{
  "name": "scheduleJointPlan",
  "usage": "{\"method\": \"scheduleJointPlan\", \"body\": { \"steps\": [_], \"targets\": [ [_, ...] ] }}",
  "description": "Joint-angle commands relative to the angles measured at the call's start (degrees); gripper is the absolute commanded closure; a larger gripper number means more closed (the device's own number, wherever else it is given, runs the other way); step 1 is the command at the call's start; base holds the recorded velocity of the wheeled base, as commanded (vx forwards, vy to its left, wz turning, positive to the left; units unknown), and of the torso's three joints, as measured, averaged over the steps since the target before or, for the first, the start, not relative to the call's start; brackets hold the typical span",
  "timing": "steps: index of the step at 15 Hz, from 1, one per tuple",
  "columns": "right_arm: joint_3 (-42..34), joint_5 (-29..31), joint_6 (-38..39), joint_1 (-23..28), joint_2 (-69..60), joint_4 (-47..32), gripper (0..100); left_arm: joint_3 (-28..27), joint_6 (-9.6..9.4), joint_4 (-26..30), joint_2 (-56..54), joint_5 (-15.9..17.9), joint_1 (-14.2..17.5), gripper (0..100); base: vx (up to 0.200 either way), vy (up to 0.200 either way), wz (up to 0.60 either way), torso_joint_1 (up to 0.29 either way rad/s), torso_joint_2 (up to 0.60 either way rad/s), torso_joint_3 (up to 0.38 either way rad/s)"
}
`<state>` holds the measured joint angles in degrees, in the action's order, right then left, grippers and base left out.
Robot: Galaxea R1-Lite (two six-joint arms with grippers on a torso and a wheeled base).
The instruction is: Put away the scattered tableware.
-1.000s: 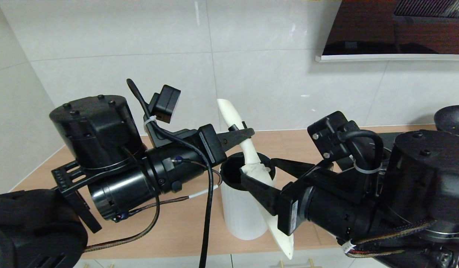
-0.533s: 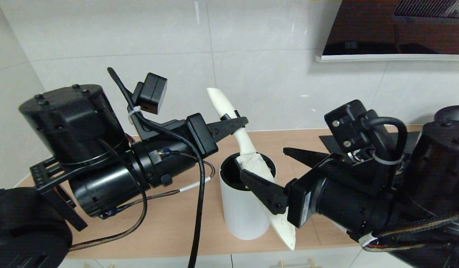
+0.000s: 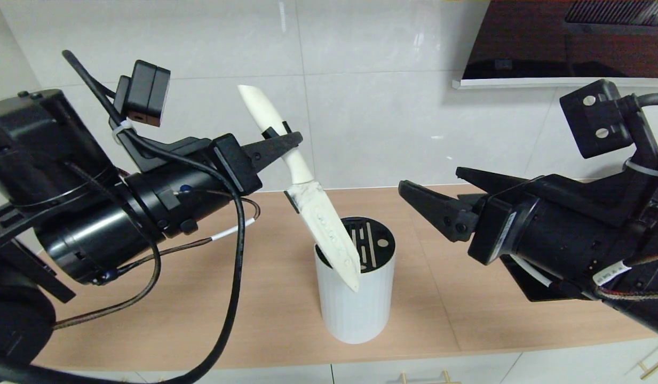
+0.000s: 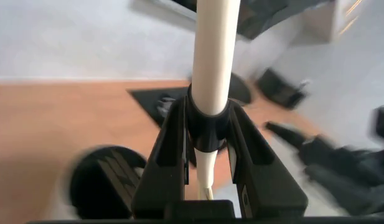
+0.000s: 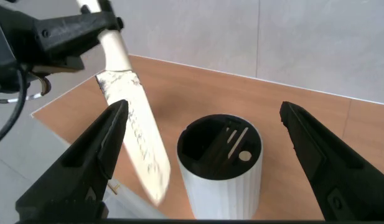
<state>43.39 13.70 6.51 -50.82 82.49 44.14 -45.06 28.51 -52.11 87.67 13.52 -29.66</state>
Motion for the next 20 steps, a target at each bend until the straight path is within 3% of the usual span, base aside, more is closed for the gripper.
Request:
{"method": "scheduleJointPlan", "body": {
  "steps": [1, 2, 3, 6, 9, 10, 16, 20],
  "targets": [
    [-0.06, 0.01, -0.01, 0.2, -0.32, 0.07, 0, 0.5, -0.56, 0.0, -0.4, -0.07, 0.3, 100, 0.0, 0.0, 0.0, 0.0, 0.0, 0.0],
    [-0.06, 0.01, -0.01, 0.2, -0.32, 0.07, 0, 2.52, -7.16, -3.17, -0.14, -0.16, 0.3, 100, 0.0, 0.0, 0.0, 0.0, 0.0, 0.0],
    [-0.06, 0.01, -0.01, 0.2, -0.4, 0.07, 0, 4.28, -9.35, -7.91, 0.22, -0.16, 0.3, 100, 0.0, 0.0, 0.0, 0.0, 0.0, 0.0],
    [-0.14, 0.01, -0.09, 0.2, -0.32, 0.07, 0, 5.86, -12.34, -16.7, 1.89, -1.04, 0.3, 100, 0.0, 0.0, 0.0, 0.0, 0.0, 0.0],
    [-0.23, 0.1, -0.09, 0.2, -0.32, 0.07, 0, 6.38, -15.77, -17.06, 2.24, -2.09, 0.3, 100, 0.0, 0.0, 0.0, 0.0, 0.0, 0.0],
    [-0.23, 0.1, -0.09, 0.2, -0.4, 0.07, 0, 6.65, -17.79, -17.23, 2.94, -2.53, 0.22, 100, 0.0, 0.0, 0.0, 0.0, 0.0, 0.0],
    [-0.32, 0.1, -0.09, 0.2, -0.32, 0.07, 0, 7.09, -19.46, -24.79, 8.21, -4.55, -1.19, 100, 0.0, 0.0, 0.0, 0.0, 0.0, 0.0],
    [-0.32, 0.1, -0.09, 0.2, -0.23, 0.07, 0, 7.26, -19.9, -25.76, 9.71, -4.73, -1.28, 100, 0.0, 0.0, 0.0, 0.0, 0.0, 0.0]
  ]
}}
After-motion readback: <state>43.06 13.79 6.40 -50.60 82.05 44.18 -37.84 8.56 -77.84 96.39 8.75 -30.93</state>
